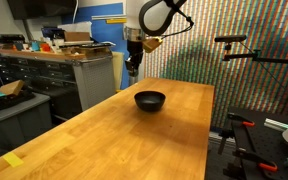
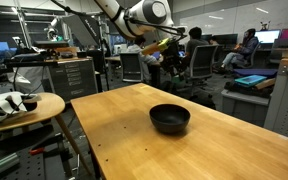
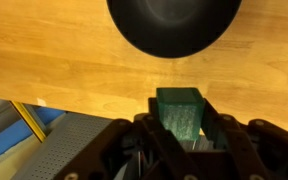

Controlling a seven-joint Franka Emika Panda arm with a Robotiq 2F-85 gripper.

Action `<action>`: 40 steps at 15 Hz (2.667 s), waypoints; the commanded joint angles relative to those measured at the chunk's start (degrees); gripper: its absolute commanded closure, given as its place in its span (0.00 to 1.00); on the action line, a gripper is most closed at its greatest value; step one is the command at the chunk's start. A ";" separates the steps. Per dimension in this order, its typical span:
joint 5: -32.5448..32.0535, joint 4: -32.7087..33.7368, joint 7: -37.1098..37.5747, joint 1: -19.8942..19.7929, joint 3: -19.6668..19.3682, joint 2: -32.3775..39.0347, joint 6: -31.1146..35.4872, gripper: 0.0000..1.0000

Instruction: Place the green block inside the black bowl

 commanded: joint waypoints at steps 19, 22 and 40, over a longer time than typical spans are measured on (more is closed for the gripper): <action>-0.46 -24.06 12.86 -3.01 -3.48 -6.09 17.68 0.79; 5.58 -23.12 8.38 -5.23 -1.81 -4.17 20.02 0.79; 23.81 -11.92 -9.86 -13.36 7.35 8.25 19.16 0.79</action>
